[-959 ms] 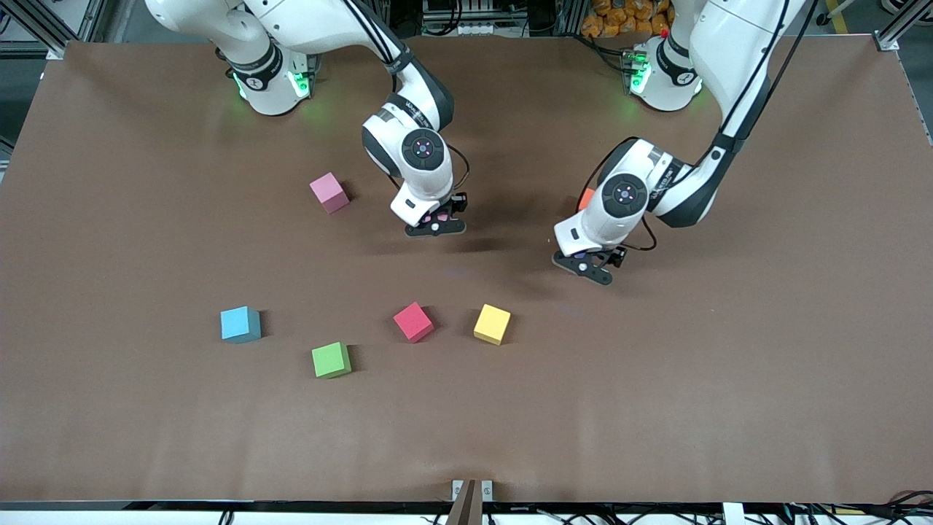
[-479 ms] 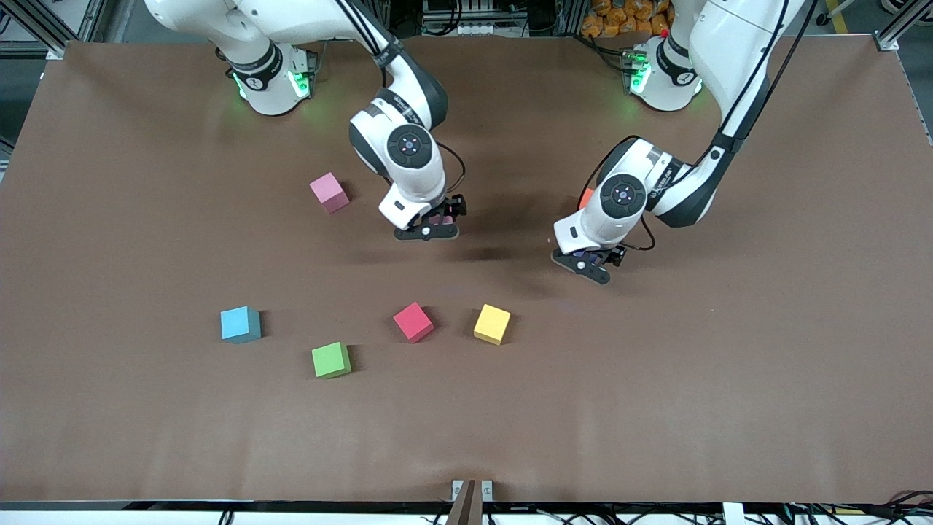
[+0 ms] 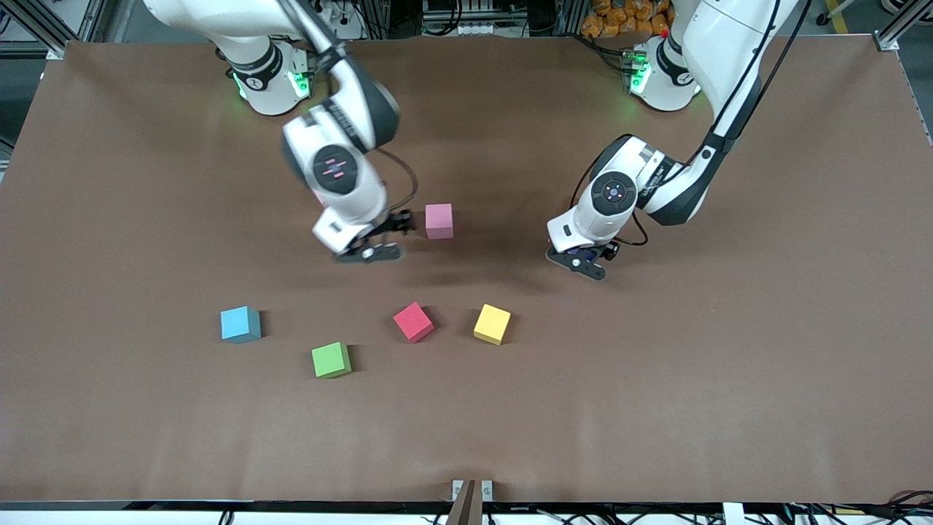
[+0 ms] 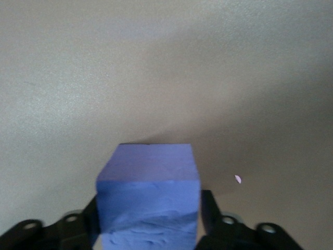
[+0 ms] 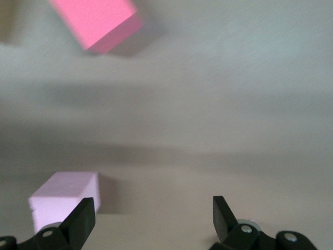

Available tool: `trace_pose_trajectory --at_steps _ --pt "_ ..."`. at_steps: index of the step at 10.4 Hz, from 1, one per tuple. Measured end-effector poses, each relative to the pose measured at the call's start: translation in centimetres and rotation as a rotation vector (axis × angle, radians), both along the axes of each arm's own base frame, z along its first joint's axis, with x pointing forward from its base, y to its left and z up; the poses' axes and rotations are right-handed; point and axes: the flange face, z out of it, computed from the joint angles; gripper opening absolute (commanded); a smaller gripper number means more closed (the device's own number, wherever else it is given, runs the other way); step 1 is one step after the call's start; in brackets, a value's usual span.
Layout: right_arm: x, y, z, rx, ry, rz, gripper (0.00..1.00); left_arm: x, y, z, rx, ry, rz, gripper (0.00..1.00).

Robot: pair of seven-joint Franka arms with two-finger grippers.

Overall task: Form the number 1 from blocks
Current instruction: 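Grasp the cyan cube with the right gripper while the left carries purple, then lower the purple cube beside the pink cube and open the left gripper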

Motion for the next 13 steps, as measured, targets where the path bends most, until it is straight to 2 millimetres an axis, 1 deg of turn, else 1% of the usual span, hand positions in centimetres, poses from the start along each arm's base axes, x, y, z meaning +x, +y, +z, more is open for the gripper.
trace_pose_trajectory --at_steps 1,3,4,5,6,7,8,9,10,11,12,13 --pt "1.6 -2.4 0.3 0.005 -0.013 -0.016 1.00 0.0 0.0 0.1 0.001 -0.002 0.017 0.00" --pt "4.6 -5.9 2.1 -0.012 -0.074 -0.042 1.00 0.1 -0.1 0.1 0.007 -0.006 0.067 0.00" --pt "6.1 -7.9 2.9 -0.026 -0.102 -0.062 1.00 0.0 -0.3 0.2 0.012 -0.010 0.122 0.00" --pt "7.5 -10.5 3.4 -0.036 -0.119 -0.081 1.00 -0.3 -1.0 0.3 0.018 -0.016 0.192 0.00" --pt "8.8 -13.2 3.7 -0.035 -0.128 -0.092 1.00 -1.1 -2.7 0.6 0.023 -0.025 0.256 0.00" --pt "10.1 -16.1 3.9 -0.034 -0.136 -0.099 1.00 -2.4 -5.1 1.0 0.024 -0.038 0.308 0.00" --pt "11.3 -19.2 3.5 -0.032 -0.139 -0.079 1.00 -3.7 -7.5 1.8 0.028 -0.049 0.342 0.00" --pt "12.3 -22.1 2.6 -0.025 -0.141 -0.022 1.00 -5.0 -9.9 3.0 0.050 -0.053 0.371 0.00" --pt "12.8 -24.9 1.0 -0.018 -0.131 0.050 1.00 -6.3 -12.3 4.4 0.081 -0.054 0.398 0.00" --pt "13.1 -27.3 -0.8 -0.011 -0.108 0.119 1.00 -8.2 -14.9 5.7 0.103 -0.060 0.421 0.00" --pt "13.0 -28.7 -2.3 -0.003 -0.084 0.171 1.00 -10.7 -17.5 6.5 0.109 -0.064 0.440 0.00" --pt "12.9 -29.0 -3.7 0.003 -0.063 0.203 1.00 -13.7 -19.9 7.0 0.104 -0.065 0.454 0.00"
